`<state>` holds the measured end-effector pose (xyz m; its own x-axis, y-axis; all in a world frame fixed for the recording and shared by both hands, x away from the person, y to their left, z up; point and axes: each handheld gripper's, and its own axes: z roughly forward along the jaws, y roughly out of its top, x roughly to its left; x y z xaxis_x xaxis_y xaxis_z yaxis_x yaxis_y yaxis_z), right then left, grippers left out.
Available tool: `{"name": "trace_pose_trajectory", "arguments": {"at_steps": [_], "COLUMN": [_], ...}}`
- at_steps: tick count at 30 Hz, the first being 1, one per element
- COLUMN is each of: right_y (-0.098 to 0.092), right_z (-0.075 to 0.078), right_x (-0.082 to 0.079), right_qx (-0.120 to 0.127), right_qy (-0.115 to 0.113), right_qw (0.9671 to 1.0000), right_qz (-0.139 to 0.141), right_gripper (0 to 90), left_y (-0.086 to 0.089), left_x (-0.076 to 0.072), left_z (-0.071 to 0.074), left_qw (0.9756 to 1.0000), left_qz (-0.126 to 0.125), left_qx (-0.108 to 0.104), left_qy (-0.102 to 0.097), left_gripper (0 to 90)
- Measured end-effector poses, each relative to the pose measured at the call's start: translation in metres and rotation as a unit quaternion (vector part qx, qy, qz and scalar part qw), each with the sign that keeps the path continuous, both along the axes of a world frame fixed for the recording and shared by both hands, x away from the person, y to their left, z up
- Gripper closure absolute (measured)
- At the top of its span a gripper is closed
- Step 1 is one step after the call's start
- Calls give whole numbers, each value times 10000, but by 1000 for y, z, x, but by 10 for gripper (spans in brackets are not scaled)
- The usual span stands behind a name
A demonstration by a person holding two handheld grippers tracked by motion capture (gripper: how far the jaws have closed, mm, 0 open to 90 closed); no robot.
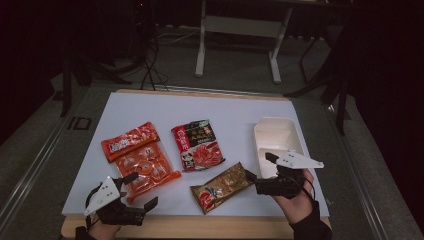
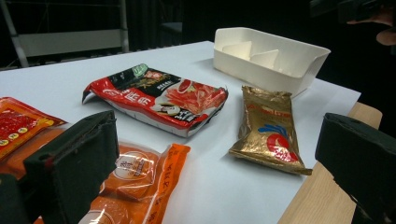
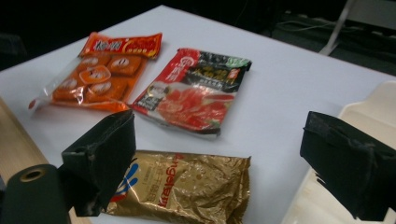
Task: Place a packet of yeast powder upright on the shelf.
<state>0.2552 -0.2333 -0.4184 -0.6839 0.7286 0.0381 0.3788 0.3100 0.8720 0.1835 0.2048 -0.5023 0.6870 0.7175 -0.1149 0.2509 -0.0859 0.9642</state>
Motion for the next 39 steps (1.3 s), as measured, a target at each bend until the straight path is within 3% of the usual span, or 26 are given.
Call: {"name": "trace_pose_trajectory", "arguments": {"at_steps": [16,19,29,30,34,36,39], "right_y": [17,21,21,23,26,29,31], "right_z": [-42,-54,-77,-81,-87,-92,-95], "right_x": [13,15,23,23,23,24,25], "right_qx": [-154,-374,-684,-846,-1049,-1271,-1346], "right_qy": [660,700,926,916,896,856,869], "right_qw": [9977,9968,9932,9920,9901,9879,9868], "right_qz": [73,50,-166,-212,-242,-244,-219], "right_gripper": [158,184,213,214,215,216,215], "left_y": [-2,-2,-4,-4,-4,-4,-5], "left_x": [1,1,1,0,1,1,0], "left_z": [-1,-1,-1,-1,-1,-1,-1], "left_qw": [10000,10000,9999,9999,9998,9998,9997], "left_qz": [-55,-61,-78,-79,-92,-116,-190], "left_qx": [73,74,144,147,164,177,144], "left_qy": [40,27,26,22,23,22,15], "left_gripper": [0,0,0,0,0,0,0]}}
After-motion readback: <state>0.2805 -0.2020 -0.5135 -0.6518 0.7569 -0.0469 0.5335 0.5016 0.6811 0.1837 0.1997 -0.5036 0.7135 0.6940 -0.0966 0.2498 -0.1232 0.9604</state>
